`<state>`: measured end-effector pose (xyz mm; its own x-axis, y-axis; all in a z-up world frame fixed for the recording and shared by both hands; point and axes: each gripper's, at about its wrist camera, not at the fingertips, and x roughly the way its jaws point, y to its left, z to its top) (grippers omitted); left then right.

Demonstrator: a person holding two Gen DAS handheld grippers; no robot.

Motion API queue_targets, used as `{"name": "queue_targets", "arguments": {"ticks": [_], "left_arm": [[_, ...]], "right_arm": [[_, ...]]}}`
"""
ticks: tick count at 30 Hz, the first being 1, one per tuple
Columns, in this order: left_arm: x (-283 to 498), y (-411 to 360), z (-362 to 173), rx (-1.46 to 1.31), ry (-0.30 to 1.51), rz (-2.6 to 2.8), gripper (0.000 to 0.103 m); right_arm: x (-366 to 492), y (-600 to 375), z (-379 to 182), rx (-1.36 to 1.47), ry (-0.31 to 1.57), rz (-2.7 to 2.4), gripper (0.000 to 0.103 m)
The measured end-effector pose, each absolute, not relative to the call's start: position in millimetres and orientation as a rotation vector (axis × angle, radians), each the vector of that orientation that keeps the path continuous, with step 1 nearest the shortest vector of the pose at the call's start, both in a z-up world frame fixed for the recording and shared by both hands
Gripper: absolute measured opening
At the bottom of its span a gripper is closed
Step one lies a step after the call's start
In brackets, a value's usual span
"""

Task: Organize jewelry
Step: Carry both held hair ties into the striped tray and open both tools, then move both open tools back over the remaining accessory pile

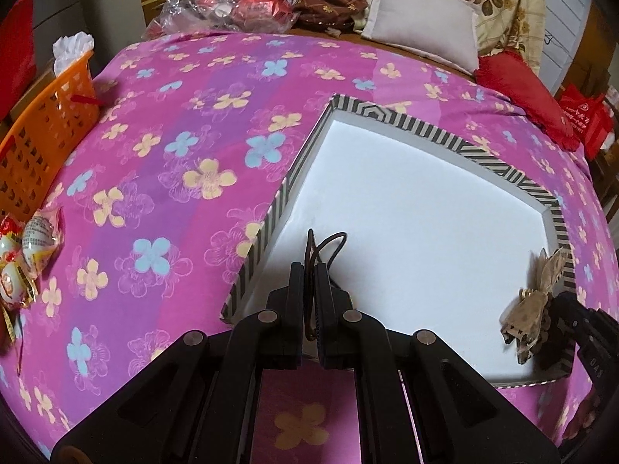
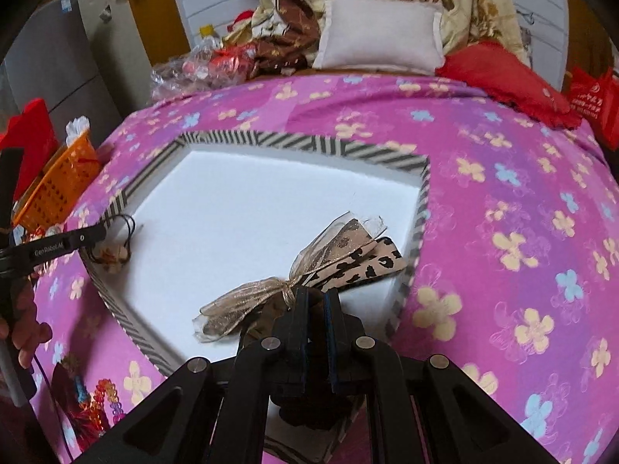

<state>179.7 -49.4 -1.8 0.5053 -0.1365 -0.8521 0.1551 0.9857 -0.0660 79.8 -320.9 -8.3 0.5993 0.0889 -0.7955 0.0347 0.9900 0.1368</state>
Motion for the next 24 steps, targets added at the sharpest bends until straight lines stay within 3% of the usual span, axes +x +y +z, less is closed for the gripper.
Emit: {"name": "queue_targets", "arguments": {"ticks": [2, 3, 4, 6, 12, 18, 20, 22, 24], "left_arm": [[179.6, -47.6, -3.8, 0.009, 1.036, -0.173, 0.004], [179.2, -46.5, -4.4, 0.003, 1.039, -0.170, 0.004], [178.8, -45.3, -5.3, 0.000, 1.044, -0.166, 0.004], [178.4, -44.3, -7.4, -0.005, 1.056, -0.166, 0.005], [166.6, -41.6, -6.4, -0.009, 1.061, -0.169, 0.007], [144.9, -41.6, 17.8, -0.003, 1.011, -0.189, 0.027], [134.7, -42.5, 28.5, 0.003, 0.982, -0.196, 0.034], [121.1, -43.5, 40.8, 0.011, 0.946, -0.204, 0.035], [108.8, -43.7, 50.1, 0.020, 0.919, -0.206, 0.036]], "right_arm": [[79.2, -320.8, -10.4, 0.136, 0.936, 0.022, 0.008], [78.0, -320.6, -10.0, 0.131, 0.934, 0.018, 0.014], [76.7, -320.2, -9.5, 0.129, 0.932, 0.015, 0.029], [72.0, -320.8, -6.4, 0.138, 0.916, 0.023, 0.043], [55.9, -313.5, 9.1, 0.133, 0.886, 0.033, 0.044], [31.9, -304.1, 30.7, 0.144, 0.836, 0.059, 0.045], [22.2, -300.9, 37.4, 0.145, 0.818, 0.061, 0.052], [11.2, -297.7, 43.8, 0.149, 0.801, 0.067, 0.066], [-1.8, -293.1, 49.7, 0.143, 0.779, 0.069, 0.068]]}}
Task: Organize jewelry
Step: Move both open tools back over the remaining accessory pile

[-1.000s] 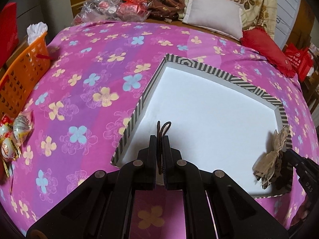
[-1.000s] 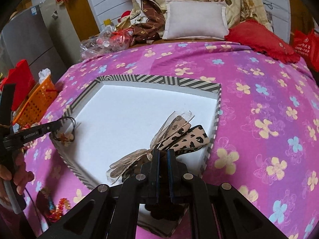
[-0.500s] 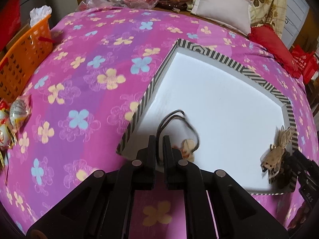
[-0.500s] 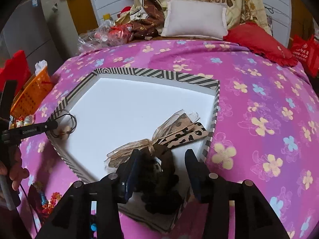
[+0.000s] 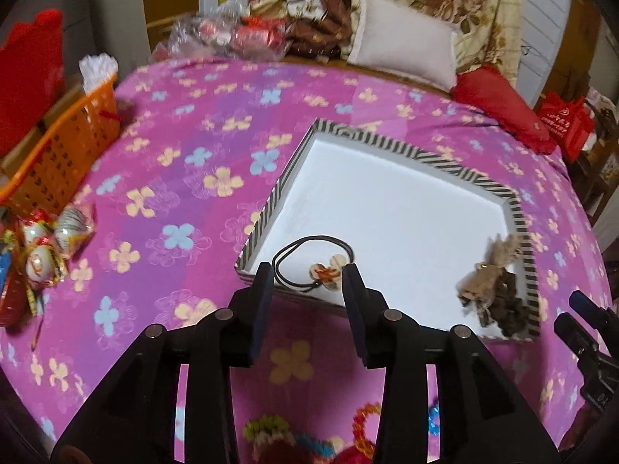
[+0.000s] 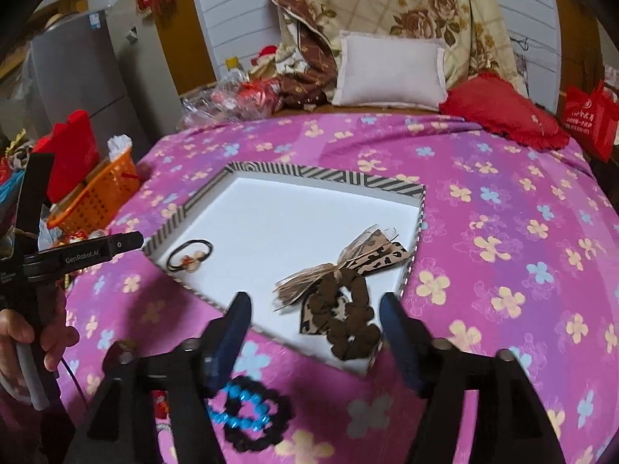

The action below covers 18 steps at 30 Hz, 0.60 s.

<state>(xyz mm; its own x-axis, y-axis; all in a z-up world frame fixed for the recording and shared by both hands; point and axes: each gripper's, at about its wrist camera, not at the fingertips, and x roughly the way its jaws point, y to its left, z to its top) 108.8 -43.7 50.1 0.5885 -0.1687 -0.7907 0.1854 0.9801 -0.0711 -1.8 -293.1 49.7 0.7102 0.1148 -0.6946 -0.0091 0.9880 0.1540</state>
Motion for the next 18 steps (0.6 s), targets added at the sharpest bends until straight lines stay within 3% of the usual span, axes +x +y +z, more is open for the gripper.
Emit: {"name": "queue_targets", "arguments": {"ticks": [18], "left_arm": [[12.3, -40.2, 62.2, 0.058, 0.833, -0.176, 0.046]], "right_arm": [[-64.0, -274.0, 52.5, 0.175, 0.785, 0.078, 0.068]]}}
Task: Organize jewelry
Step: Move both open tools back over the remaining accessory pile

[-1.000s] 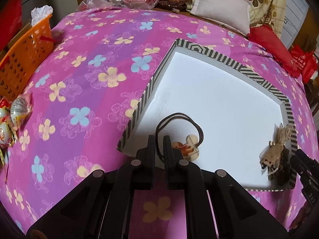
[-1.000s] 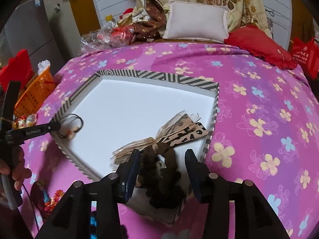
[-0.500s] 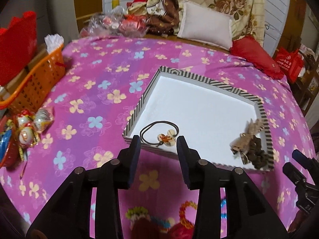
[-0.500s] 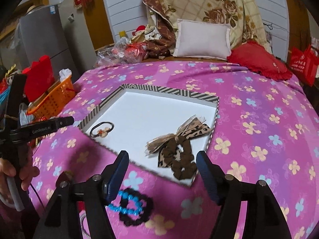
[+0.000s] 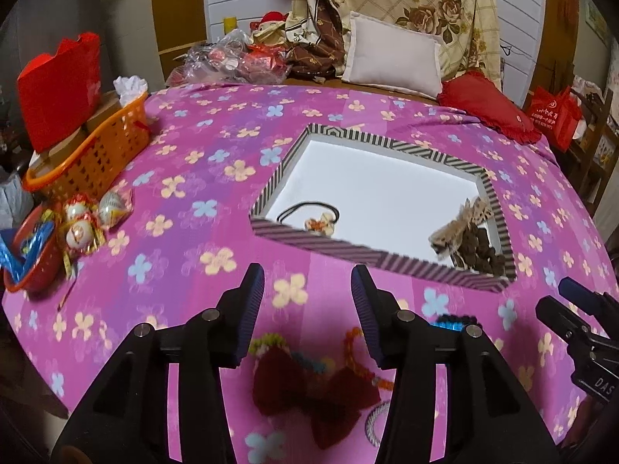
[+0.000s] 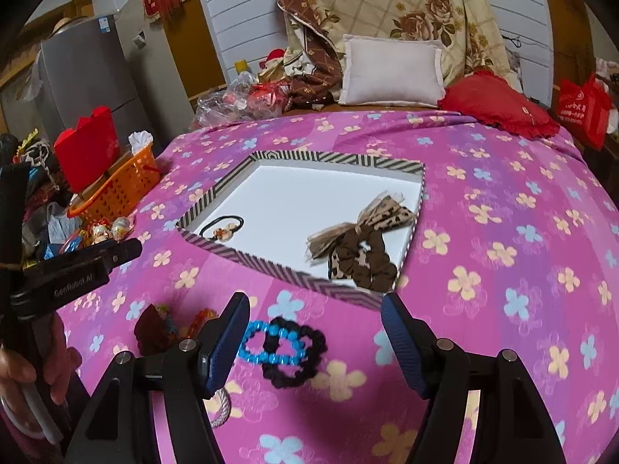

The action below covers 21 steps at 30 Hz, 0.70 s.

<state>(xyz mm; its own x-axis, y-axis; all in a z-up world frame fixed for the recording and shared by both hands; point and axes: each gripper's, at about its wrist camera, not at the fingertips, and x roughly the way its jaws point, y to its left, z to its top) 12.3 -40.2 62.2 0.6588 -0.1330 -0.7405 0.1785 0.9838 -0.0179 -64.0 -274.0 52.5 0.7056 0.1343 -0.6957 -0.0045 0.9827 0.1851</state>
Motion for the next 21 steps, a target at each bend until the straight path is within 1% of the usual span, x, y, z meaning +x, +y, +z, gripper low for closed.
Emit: {"name": "queue_targets", "arguments": {"ticks": [8, 10, 11, 21], "left_arm": [[-7.0, -34.3, 55.5, 0.042, 0.834, -0.153, 0.047], [-11.8, -33.7, 55.8, 0.044, 0.826, -0.147, 0.047], [-13.4, -33.5, 56.0, 0.045, 0.824, -0.146, 0.047], [-37.0, -29.7, 55.1, 0.047, 0.813, -0.149, 0.047]], "right_arm": [[-79.4, -268.7, 53.4, 0.180, 0.785, 0.065, 0.069], [-83.4, -266.9, 55.4, 0.176, 0.777, 0.059, 0.075], [-84.3, -266.2, 56.4, 0.173, 0.774, 0.057, 0.076], [-98.8, -258.1, 56.3, 0.151, 0.781, 0.057, 0.076]]}}
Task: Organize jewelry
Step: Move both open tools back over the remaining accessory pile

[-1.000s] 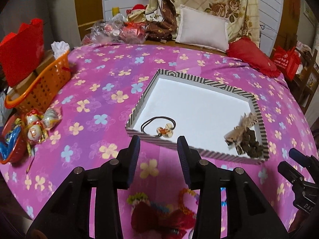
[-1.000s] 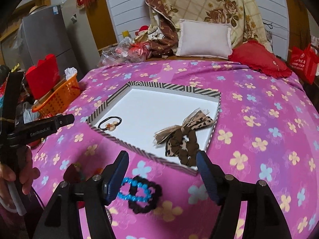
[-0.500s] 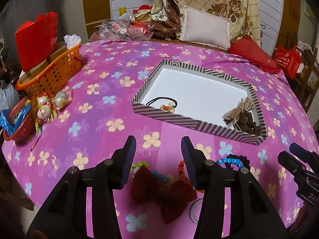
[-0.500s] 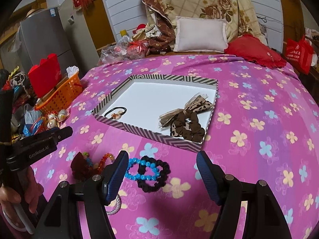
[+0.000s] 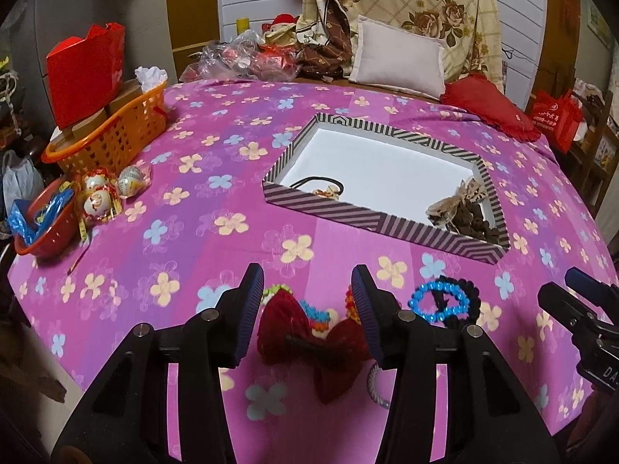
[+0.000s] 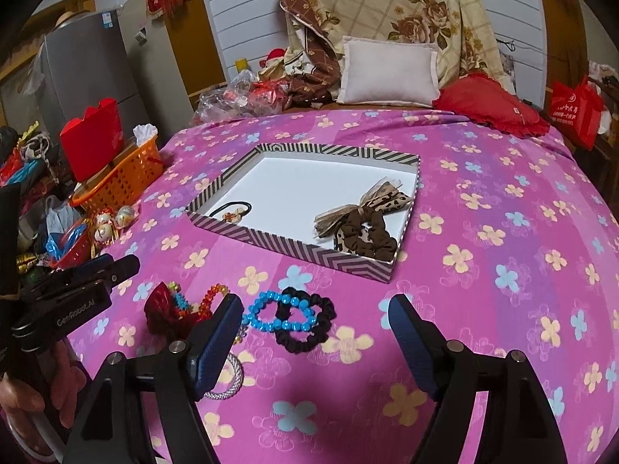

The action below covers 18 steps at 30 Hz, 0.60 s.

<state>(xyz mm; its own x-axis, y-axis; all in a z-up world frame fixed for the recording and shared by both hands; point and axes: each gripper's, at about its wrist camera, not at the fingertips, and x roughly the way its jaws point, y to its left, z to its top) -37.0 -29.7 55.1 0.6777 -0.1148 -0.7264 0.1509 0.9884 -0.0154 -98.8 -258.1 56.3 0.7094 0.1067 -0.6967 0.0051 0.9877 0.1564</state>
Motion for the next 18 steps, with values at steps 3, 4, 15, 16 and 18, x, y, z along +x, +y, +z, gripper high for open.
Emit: {"name": "queue_targets", "arguments": {"ticks": [3, 4, 15, 16, 18], "left_arm": [[-43.2, -30.2, 53.0, 0.053, 0.813, -0.148, 0.047], [-45.1, -30.1, 52.1, 0.054, 0.813, -0.147, 0.047], [-59.9, -25.0, 40.1, 0.063, 0.835, -0.138, 0.047], [-60.7, -24.3, 39.2, 0.063, 0.837, -0.138, 0.047], [-61.8, -22.9, 37.3, 0.063, 0.842, -0.137, 0.047]], "right_arm": [[-102.5, -257.2, 56.0, 0.146, 0.780, 0.057, 0.076], [-103.8, -256.6, 55.8, 0.143, 0.779, 0.056, 0.076], [-113.9, -250.6, 50.3, 0.120, 0.791, 0.062, 0.076], [-114.5, -249.7, 49.7, 0.116, 0.794, 0.064, 0.076], [-115.7, -247.6, 48.6, 0.111, 0.798, 0.067, 0.076]]}}
